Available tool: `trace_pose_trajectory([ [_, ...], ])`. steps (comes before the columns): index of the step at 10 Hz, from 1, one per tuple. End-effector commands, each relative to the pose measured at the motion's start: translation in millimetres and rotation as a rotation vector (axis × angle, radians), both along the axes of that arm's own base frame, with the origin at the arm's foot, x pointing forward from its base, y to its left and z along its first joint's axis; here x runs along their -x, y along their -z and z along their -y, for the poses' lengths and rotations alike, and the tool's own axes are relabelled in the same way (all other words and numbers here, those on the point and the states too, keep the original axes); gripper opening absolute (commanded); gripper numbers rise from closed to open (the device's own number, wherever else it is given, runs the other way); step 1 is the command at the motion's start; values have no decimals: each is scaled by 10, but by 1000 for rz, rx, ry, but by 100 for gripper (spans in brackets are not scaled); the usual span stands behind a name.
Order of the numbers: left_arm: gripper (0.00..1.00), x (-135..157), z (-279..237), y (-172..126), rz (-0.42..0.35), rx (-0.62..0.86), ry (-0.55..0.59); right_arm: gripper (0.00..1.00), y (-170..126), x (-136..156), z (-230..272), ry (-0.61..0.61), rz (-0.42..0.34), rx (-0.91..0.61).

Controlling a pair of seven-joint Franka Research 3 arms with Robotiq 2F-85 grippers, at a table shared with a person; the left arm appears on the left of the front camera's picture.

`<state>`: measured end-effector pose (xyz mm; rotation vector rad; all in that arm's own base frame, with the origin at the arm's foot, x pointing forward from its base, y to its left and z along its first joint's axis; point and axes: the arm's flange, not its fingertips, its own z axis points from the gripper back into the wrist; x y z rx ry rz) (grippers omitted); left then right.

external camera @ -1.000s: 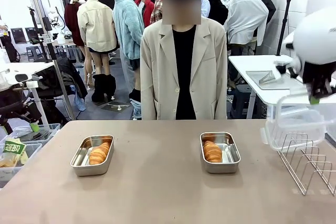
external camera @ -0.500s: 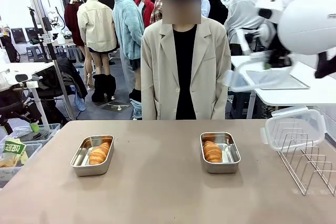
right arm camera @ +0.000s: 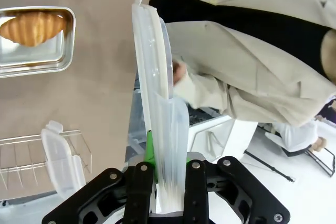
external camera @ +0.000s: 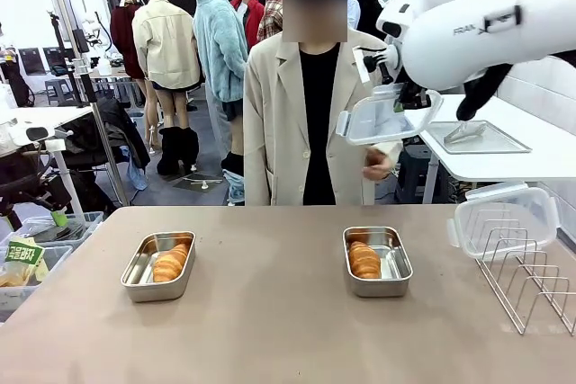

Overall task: Place the bread in airtight containers.
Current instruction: Release when the human grabs the Airtight Container lid, then pick up one Airtight Container lid and hand it to the human.

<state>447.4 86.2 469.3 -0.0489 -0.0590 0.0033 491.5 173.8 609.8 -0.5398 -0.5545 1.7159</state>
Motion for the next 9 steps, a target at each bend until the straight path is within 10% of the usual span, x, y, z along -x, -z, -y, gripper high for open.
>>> trace_pose_trajectory([
  [1,100,1,-3,7,12,-12,-20,0,-72,-108,-3,18,-41,18],
  [7,100,1,-3,7,12,-12,-20,5,-12,-209,-28,50,-87,74],
  [9,100,1,-3,7,12,-12,-20,43,-104,-116,90,49,-139,59],
])
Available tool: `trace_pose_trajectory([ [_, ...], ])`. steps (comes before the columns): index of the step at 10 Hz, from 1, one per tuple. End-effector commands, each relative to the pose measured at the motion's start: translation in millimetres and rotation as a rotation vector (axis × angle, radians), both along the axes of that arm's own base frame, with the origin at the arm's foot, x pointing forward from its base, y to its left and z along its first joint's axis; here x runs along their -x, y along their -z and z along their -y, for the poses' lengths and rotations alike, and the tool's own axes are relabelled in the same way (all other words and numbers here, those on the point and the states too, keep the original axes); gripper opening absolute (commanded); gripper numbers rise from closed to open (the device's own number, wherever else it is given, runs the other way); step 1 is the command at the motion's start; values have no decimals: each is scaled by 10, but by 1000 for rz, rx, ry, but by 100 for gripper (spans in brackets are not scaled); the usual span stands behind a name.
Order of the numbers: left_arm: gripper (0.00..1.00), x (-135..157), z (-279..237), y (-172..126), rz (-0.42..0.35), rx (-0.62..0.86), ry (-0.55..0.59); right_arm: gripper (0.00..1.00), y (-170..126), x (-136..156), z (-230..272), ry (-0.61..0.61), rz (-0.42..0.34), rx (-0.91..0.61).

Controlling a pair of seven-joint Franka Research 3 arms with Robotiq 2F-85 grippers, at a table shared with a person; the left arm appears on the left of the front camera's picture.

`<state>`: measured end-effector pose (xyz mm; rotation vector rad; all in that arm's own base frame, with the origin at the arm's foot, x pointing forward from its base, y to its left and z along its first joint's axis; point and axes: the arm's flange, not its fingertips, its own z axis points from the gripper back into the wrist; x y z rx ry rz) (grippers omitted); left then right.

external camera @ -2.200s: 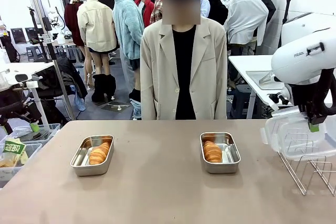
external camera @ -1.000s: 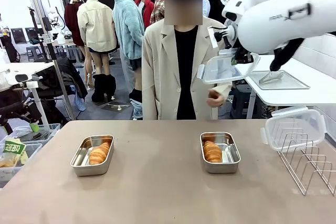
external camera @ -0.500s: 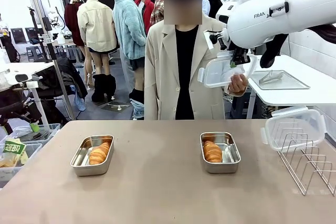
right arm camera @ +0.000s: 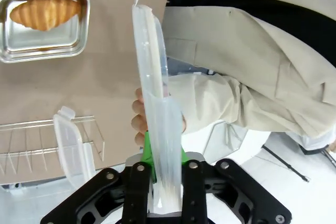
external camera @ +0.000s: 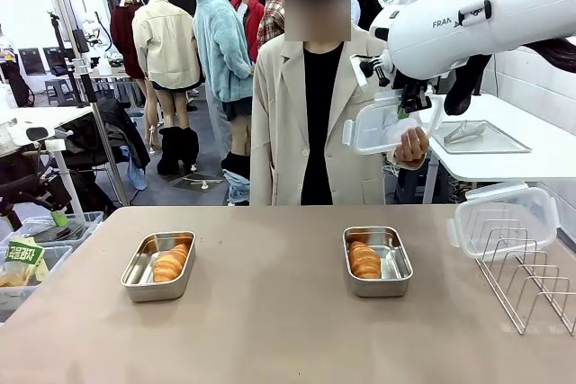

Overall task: Place the bread in airtight containers.
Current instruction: Pick up one Airtight Container lid and hand it to the human.

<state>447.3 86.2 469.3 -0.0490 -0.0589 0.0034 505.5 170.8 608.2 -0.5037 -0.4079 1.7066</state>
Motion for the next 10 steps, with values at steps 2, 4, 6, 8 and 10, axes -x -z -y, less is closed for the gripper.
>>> trace_pose_trajectory([
  [2,100,1,-3,7,12,-12,-20,79,-331,246,385,77,-114,-4],
  [4,100,1,-3,7,12,-12,-20,100,-455,429,859,160,-199,-8],
  [6,100,1,-3,7,12,-12,-20,100,-417,317,1224,219,-282,-22],
  [8,100,1,-3,7,12,-12,-20,100,-206,112,1486,267,-377,-37],
  [10,100,1,-3,7,12,-12,-20,100,65,49,1639,267,-408,-35],
])
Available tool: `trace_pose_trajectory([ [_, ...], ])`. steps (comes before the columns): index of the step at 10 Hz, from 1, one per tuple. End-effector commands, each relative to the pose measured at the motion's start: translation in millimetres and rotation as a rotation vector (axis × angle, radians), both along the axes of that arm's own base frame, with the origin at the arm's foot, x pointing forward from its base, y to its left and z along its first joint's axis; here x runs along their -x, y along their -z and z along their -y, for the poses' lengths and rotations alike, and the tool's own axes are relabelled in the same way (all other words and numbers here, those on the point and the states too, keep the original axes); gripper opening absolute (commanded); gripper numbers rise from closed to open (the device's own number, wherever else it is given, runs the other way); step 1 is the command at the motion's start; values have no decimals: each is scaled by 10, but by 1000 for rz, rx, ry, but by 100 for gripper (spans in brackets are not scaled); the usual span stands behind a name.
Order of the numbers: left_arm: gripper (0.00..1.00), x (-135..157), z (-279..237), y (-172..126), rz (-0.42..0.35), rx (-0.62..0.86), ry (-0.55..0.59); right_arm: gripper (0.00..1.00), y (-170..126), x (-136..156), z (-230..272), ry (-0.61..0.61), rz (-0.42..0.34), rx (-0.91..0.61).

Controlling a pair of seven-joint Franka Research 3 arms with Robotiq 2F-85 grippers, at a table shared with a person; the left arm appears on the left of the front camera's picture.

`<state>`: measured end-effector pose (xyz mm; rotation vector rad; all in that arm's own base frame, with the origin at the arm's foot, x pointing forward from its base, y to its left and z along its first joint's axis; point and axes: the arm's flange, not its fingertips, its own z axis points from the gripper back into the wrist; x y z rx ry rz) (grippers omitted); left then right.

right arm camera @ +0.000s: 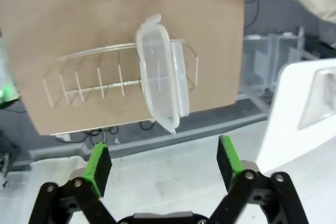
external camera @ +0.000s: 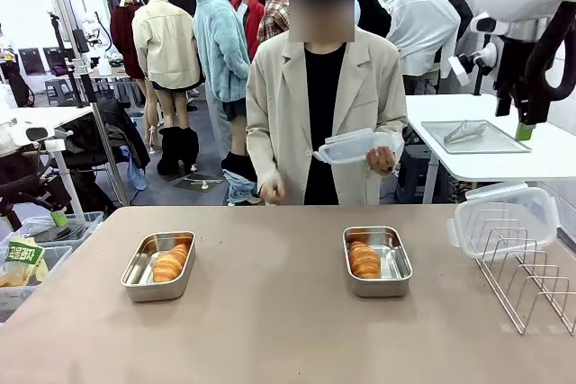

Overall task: Place the bread in airtight containers.
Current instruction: Pick up one Airtight Container lid and hand it to the human.

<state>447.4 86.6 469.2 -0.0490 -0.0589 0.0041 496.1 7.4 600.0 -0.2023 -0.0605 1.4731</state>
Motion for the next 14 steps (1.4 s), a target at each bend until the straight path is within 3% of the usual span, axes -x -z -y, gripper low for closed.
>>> trace_pose_trajectory([
  [1,100,1,0,6,12,-12,-19,100,72,-88,67,17,-62,-25],
  [4,100,1,0,6,12,-12,-19,100,270,-154,182,54,-75,-48],
  [14,100,1,0,6,12,-12,-19,100,265,-124,161,42,-60,-4],
])
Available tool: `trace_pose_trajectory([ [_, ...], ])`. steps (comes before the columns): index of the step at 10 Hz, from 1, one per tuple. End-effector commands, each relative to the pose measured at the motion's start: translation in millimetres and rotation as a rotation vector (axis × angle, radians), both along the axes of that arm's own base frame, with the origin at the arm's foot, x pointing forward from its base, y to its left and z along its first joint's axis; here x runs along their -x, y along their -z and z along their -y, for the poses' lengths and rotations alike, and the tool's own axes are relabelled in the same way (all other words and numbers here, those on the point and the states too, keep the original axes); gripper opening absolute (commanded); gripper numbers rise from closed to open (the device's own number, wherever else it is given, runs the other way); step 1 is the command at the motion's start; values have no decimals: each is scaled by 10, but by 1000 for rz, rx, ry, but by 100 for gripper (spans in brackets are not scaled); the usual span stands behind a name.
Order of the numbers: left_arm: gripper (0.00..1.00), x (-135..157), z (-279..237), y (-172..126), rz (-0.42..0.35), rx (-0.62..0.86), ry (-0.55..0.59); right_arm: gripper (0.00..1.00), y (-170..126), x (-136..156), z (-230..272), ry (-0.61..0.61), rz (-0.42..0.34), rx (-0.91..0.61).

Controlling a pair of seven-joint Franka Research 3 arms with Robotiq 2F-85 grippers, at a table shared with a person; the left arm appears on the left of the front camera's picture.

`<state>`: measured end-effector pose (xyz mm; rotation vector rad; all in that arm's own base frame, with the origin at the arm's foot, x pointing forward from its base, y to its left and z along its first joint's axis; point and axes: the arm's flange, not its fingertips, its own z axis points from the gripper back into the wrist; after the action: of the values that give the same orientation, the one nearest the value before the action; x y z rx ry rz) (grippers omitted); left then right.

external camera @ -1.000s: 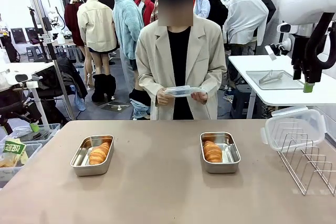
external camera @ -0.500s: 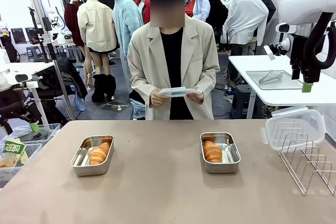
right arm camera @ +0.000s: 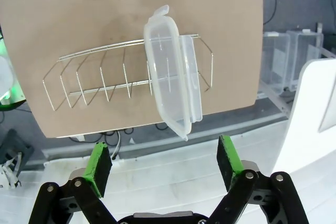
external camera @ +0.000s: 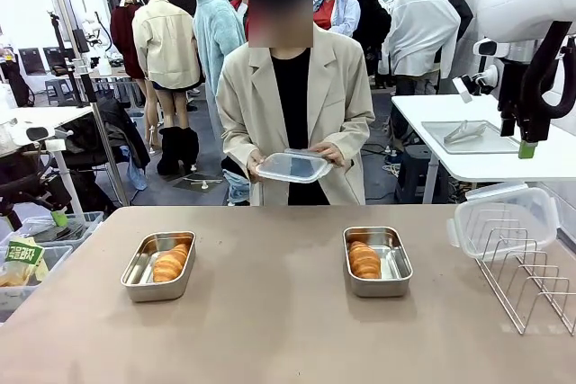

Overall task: Place the bread in airtight containers.
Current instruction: Pick up one Airtight Container lid and hand it to the human.

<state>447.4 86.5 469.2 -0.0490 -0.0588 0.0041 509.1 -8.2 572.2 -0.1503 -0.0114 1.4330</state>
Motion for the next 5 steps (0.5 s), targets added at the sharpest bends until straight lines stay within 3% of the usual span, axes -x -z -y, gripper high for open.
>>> trace_pose_trajectory([
  [1,100,1,0,6,12,-12,-19,100,-14,6,5,-3,3,4],
  [5,100,1,0,6,12,-12,-19,100,-14,6,5,-3,3,4],
])
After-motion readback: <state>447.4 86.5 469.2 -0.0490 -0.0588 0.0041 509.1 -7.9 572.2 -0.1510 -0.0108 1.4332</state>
